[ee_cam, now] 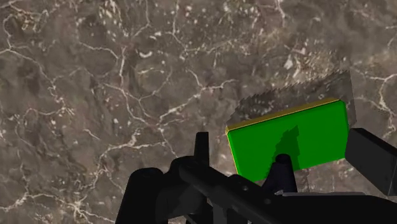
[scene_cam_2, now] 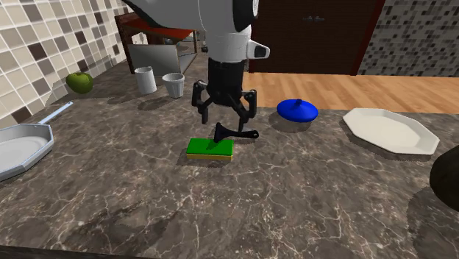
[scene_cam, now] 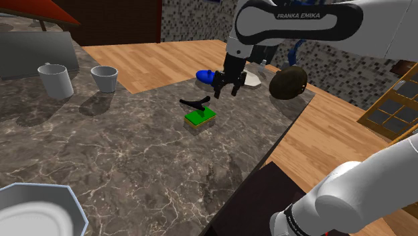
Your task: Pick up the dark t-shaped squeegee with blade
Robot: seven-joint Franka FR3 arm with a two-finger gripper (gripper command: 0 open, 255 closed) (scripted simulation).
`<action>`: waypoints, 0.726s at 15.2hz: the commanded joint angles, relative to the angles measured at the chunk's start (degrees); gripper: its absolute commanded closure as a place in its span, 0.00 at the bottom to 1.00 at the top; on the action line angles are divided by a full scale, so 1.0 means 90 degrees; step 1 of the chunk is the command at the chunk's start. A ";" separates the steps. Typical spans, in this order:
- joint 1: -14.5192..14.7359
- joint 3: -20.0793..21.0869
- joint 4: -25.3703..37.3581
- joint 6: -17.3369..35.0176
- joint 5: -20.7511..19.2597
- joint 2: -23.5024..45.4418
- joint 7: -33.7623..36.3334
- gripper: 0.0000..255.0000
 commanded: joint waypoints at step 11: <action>0.0167 0.0161 0.1894 0.0230 -0.0073 0.2504 0.0473 0.00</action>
